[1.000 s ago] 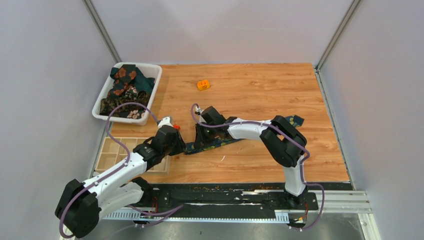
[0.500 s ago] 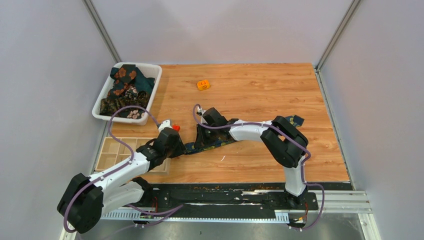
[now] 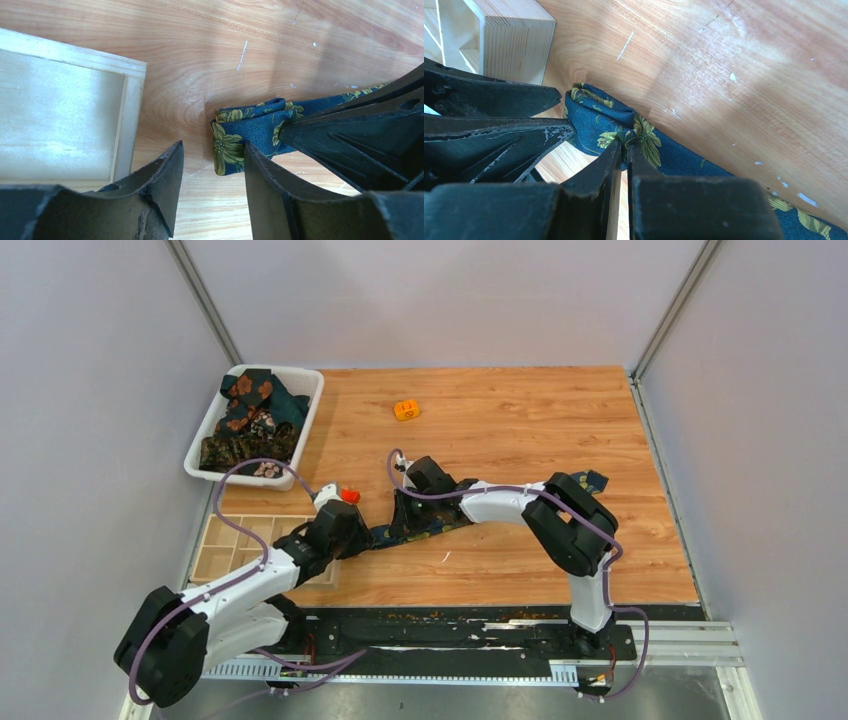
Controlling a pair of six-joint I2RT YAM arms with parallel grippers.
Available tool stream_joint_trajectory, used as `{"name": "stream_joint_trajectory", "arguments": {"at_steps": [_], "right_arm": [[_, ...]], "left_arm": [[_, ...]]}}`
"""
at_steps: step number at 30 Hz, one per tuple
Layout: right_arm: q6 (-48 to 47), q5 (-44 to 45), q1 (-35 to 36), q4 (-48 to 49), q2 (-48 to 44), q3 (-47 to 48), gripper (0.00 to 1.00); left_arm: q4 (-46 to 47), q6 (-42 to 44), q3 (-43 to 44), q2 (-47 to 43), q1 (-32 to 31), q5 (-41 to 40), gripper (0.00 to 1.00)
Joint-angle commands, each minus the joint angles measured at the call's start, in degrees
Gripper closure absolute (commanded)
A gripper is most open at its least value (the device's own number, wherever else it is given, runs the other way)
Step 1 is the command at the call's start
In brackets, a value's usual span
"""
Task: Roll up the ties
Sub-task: Roll the tie at the center of the board.
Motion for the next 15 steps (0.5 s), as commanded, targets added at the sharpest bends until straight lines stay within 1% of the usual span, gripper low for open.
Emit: {"name": "stream_joint_trajectory", "arguments": {"at_steps": [1, 7, 15], "right_arm": [[0.19, 2.72, 0.29, -3.2, -0.8, -1.78, 1.0], [0.33, 2.9, 0.33, -3.23, -0.78, -1.95, 1.0], [0.61, 3.05, 0.47, -3.17, -0.78, -2.13, 1.0]], "left_arm": [[0.89, -2.55, -0.41, -2.01, 0.33, -2.17, 0.44], [2.73, -4.86, -1.84, -2.36, 0.37, -2.11, 0.44], [6.65, -6.93, -3.2, 0.61, 0.36, -0.8, 0.48]]}}
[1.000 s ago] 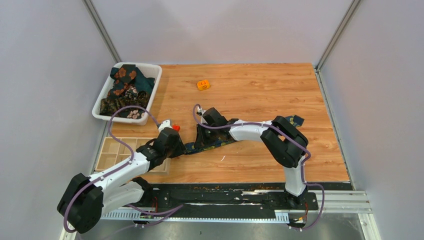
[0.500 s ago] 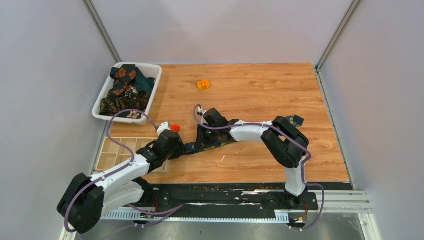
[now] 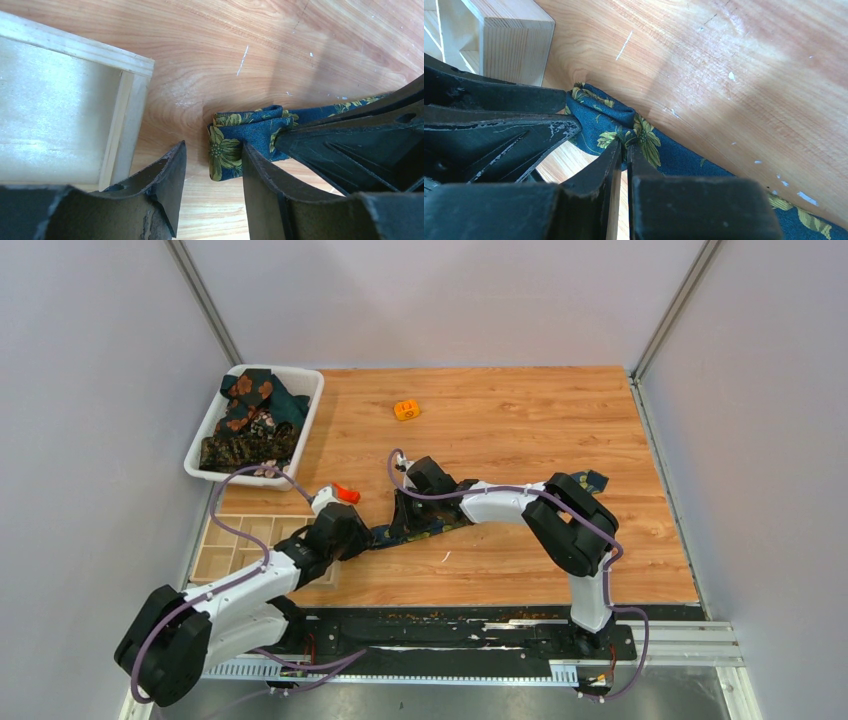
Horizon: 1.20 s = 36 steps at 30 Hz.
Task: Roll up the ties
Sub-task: Roll the tie at the center of the board.
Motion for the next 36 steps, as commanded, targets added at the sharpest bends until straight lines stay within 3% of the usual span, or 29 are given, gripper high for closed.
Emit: {"name": "stream_joint_trajectory", "arguments": {"at_steps": [1, 10, 16, 19, 23, 26, 31, 36], "right_arm": [[0.28, 2.76, 0.43, -3.53, -0.54, -1.75, 1.0], [0.47, 2.94, 0.52, -3.47, -1.05, -2.31, 1.0], [0.39, 3.37, 0.52, -3.99, -2.02, -2.37, 1.0], [0.11, 3.53, 0.52, -5.13, -2.57, -1.61, 0.94], [-0.56, 4.6, 0.51, -7.13, -4.47, -0.41, 0.63], [-1.12, 5.77, 0.51, -9.2, -6.47, 0.9, 0.51], [-1.45, 6.35, 1.05, -10.94, -9.03, 2.97, 0.48], [-1.37, 6.45, 2.7, -11.3, -8.72, 4.72, 0.61]], "left_arm": [[4.01, -2.1, -1.28, 1.46, 0.26, -0.01, 0.5], [6.61, -2.48, -2.11, 3.77, 0.24, 1.2, 0.67], [7.17, -0.55, -1.4, 4.87, 0.24, 1.85, 0.99], [5.44, 0.81, -0.69, 4.21, 0.26, 1.69, 1.0], [2.38, 1.88, -0.2, 1.88, 0.27, 0.67, 1.0], [0.15, 2.76, 0.25, 0.22, 0.29, -0.14, 1.0], [-2.33, 3.61, 1.06, -1.33, 0.25, -0.37, 1.0], [-3.74, 4.03, 1.55, -2.81, 0.28, -0.16, 1.0]]}}
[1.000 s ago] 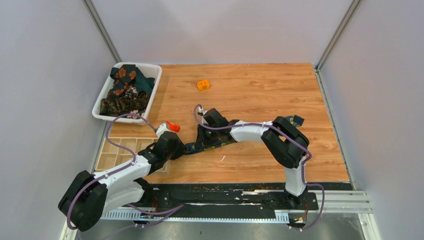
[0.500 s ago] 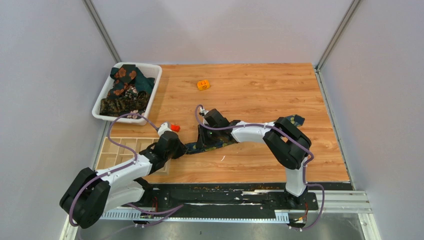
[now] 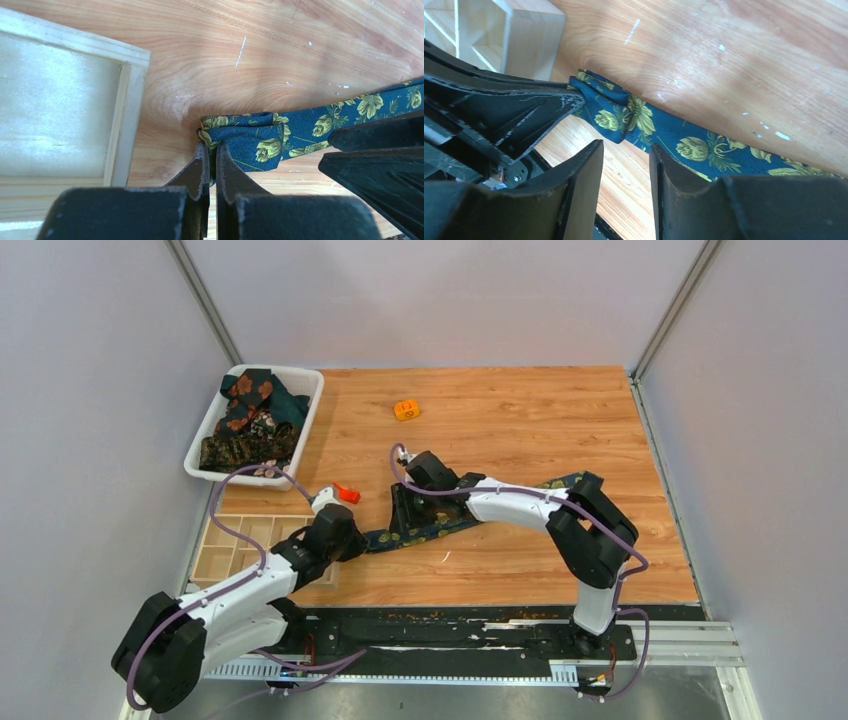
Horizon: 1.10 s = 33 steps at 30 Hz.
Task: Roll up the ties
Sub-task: Roll the tie at the center of the board.
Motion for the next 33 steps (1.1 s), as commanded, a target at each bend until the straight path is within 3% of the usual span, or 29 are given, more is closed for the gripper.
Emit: {"name": "stream_joint_trajectory", "arguments": {"at_steps": [1, 6, 12, 33], "right_arm": [[-0.42, 1.03, 1.84, -0.47, -1.53, 3.34, 0.64], [0.51, 0.17, 3.18, 1.11, 1.89, 4.15, 0.82], [0.96, -0.3, 4.35, 2.4, 5.79, 5.89, 0.9], [1.46, -0.81, 4.8, 3.2, 7.23, 6.14, 0.95]], "left_arm": [[-3.71, 2.15, 2.17, -1.72, 0.25, -1.53, 1.0], [-4.97, 2.74, 3.0, -2.16, 0.31, -1.17, 1.0], [-6.49, 2.87, 3.55, -3.21, 0.25, -0.95, 1.0], [-14.16, 7.3, 10.54, -4.83, 0.25, 3.62, 1.0]]}}
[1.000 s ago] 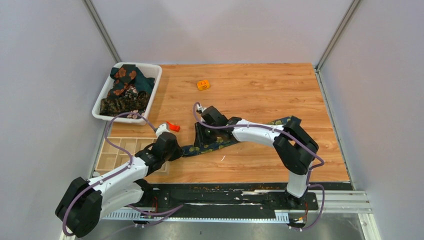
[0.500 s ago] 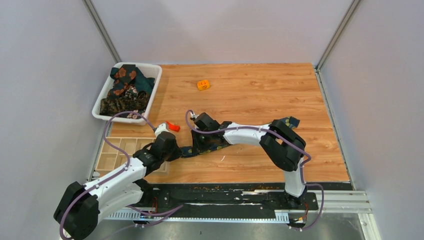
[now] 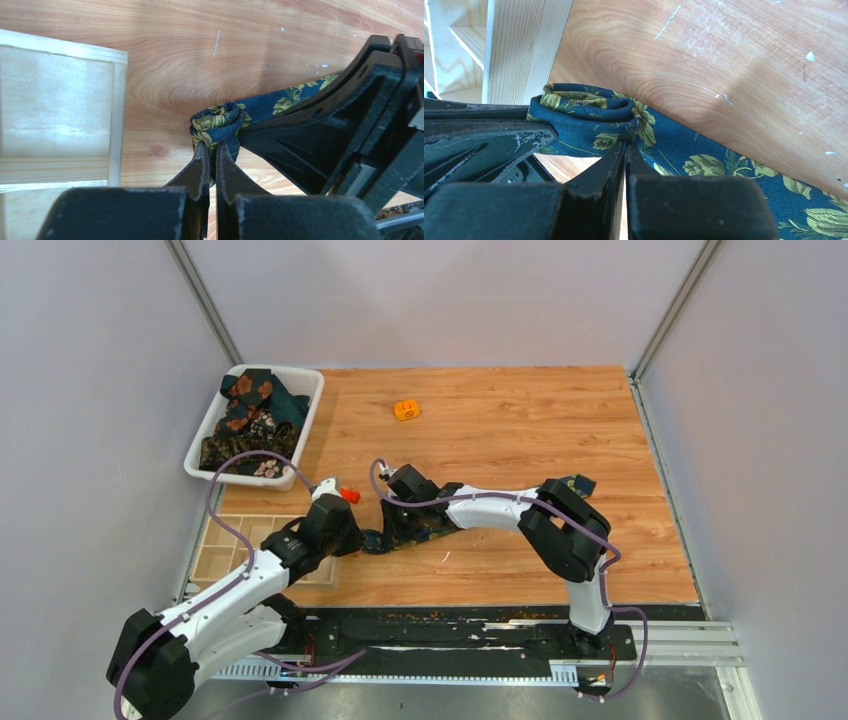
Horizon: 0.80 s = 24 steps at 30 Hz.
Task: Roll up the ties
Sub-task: Roll the tie at the center of the board.
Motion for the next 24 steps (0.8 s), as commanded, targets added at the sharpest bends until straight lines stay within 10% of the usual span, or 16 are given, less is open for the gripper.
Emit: {"name": "stream_joint_trajectory", "arguments": {"at_steps": [1, 24], "right_arm": [[0.73, 0.33, 0.52, 0.85, -0.16, 2.35, 0.95], [1.76, -3.82, 1.1, 5.68, 0.14, 1.31, 0.95]], "left_arm": [[-1.45, 1.84, 3.58, -0.04, 0.22, 1.96, 1.0], [-0.62, 4.2, 9.29, 6.23, 0.09, 8.68, 1.0]]}}
